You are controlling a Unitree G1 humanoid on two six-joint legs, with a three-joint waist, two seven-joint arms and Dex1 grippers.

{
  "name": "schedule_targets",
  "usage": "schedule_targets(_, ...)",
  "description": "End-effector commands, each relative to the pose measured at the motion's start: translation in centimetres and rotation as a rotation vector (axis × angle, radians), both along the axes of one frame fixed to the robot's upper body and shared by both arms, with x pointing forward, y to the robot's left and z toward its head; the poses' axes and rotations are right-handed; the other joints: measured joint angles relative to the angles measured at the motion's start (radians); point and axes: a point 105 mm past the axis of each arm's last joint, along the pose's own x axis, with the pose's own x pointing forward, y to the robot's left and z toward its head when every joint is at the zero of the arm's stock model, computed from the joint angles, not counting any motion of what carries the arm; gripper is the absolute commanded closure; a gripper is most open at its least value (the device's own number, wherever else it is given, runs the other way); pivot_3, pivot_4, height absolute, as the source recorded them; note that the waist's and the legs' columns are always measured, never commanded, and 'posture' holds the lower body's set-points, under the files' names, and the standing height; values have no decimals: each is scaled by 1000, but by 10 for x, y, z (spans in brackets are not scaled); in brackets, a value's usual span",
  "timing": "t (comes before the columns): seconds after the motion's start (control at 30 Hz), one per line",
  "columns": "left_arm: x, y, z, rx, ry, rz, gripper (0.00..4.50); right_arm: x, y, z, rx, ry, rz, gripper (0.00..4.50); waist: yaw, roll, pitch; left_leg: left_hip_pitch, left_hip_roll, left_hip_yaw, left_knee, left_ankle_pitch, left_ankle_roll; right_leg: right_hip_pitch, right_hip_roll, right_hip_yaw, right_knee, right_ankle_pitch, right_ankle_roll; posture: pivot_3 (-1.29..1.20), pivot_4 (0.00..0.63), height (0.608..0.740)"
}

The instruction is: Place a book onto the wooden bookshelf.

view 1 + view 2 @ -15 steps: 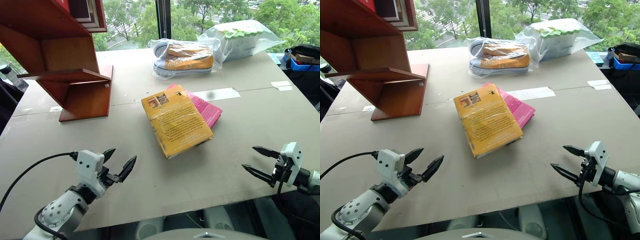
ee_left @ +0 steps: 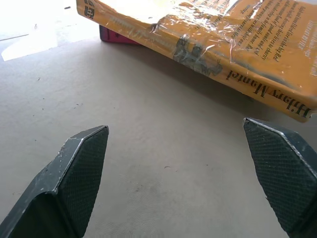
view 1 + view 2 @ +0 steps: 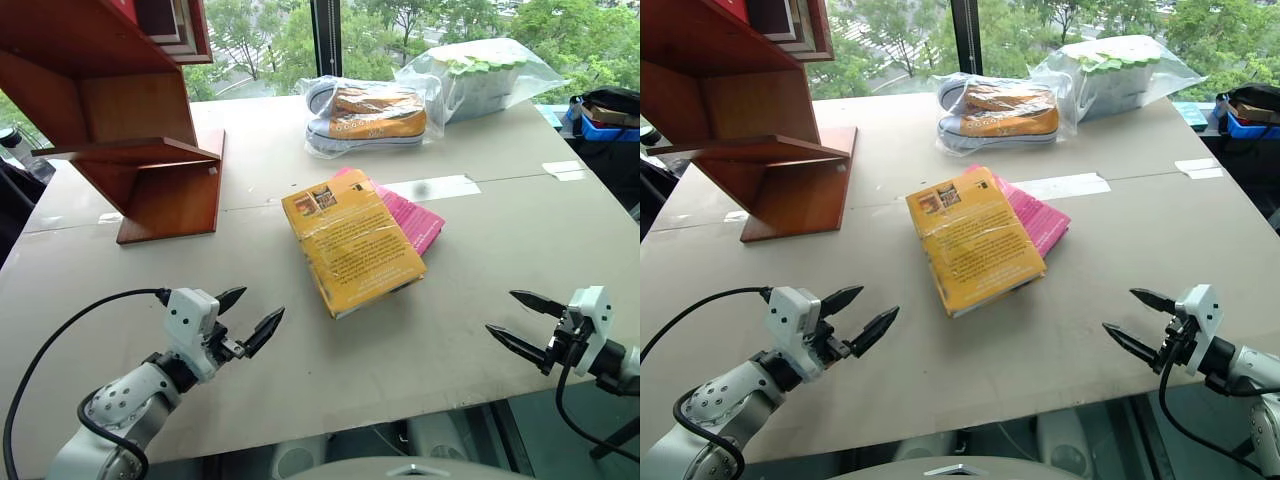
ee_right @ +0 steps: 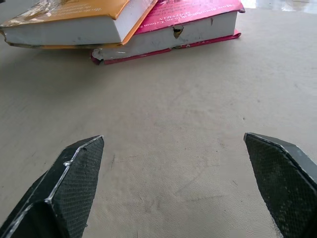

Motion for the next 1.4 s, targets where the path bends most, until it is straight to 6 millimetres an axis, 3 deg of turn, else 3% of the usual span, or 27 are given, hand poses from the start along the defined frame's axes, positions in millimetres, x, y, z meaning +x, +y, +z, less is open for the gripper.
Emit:
schedule_targets(0.03, 2, 0, 5, 3, -23, -12, 34, 0, -3, 13, -1, -62, 2, 0, 0, 0, 0, 0, 0, 0, 0, 0, 0, 0, 0, 0, 0, 0, 0, 0, 150, 740)
schedule_targets(0.17, 2, -4, 2, -57, 27, -27, 34, 0, -5, 18, -7, -87, 5, 0, 0, 0, 0, 0, 0, 0, 0, 0, 0, 0, 0, 0, 0, 0, 0, 0, 150, 740)
schedule_targets(0.4, 5, -30, -1, -489, 332, -64, 34, -11, 9, 52, 43, -155, 120, 0, 1, 0, 0, -1, 2, -1, 0, 0, 0, 0, 0, 0, 0, 0, 0, 0, 150, 740)
schedule_targets(0.47, 15, -36, -9, -525, 422, -39, 34, -14, 14, 59, 39, -159, 152, 0, 3, 0, 0, 0, 2, -2, 0, 0, 0, 0, 0, -1, 0, 0, 0, 0, 150, 740)
schedule_targets(0.6, 41, -62, -7, -767, 591, -56, 34, -22, 28, 74, 50, -165, 221, 0, 5, -2, -1, 1, -1, -3, 1, 0, 0, 2, 0, -2, 1, 0, 0, 0, 150, 740)
schedule_targets(0.8, 54, -85, -23, -811, 831, -73, 34, -22, 38, 92, 58, -207, 237, 0, 5, -1, -2, 1, -2, -2, 1, 0, 0, 2, 0, 1, 1, 0, 0, 0, 150, 740)
schedule_targets(0.9, 67, -88, -17, -858, 848, -69, 34, -22, 41, 95, 56, -218, 236, 0, 24, 1, -3, 4, -3, -3, 1, 0, 0, 5, -1, 0, 1, 0, 1, 0, 150, 740)
schedule_targets(1.0, 72, -90, -7, -888, 842, -98, 829, -22, 42, 98, 53, -227, 233, 0, 27, -2, -4, 4, -4, -4, 2, 0, 0, 6, -1, 1, 1, 0, 1, 0, 150, 740)
schedule_targets(1.13, 69, -91, 0, -902, 847, -140, 2625, -19, 42, 100, 49, -241, 228, 0, 24, -2, -3, 2, -4, -3, 1, 0, 0, 4, -1, 2, 1, 0, 1, 0, 150, 740)
schedule_targets(1.17, 68, -92, 2, -902, 845, -151, 2842, -18, 42, 100, 49, -242, 229, 0, 24, -2, -3, 2, -4, -3, 1, 0, 0, 4, -1, 2, 1, 0, 0, 0, 150, 740)
schedule_targets(1.2, 67, -93, 4, -903, 838, -161, 3499, -17, 42, 101, 51, -244, 232, 0, 24, -2, -3, 1, -4, -3, 1, 0, 0, 4, -1, 2, 0, 0, 0, 0, 150, 740)
schedule_targets(1.23, 67, -93, 11, -906, 812, -177, 3650, -16, 43, 102, 54, -248, 237, 0, 24, -2, -3, 1, -4, -3, 1, 0, 0, 4, -1, 2, 0, 0, 0, 0, 150, 740)
schedule_targets(1.33, 68, -90, 50, -908, 636, -245, 4476, -10, 44, 109, 70, -269, 231, 0, 25, -4, -2, 1, -4, -4, 1, 0, 0, 4, -1, 2, 0, 0, 1, 0, 150, 740)
schedule_targets(1.4, 66, -91, 88, -771, 424, -319, 4476, -4, 45, 118, 102, -288, 214, 0, 24, -5, 0, 1, -4, -3, 1, 0, 0, 4, -1, 2, 0, 0, 1, 0, 150, 740)
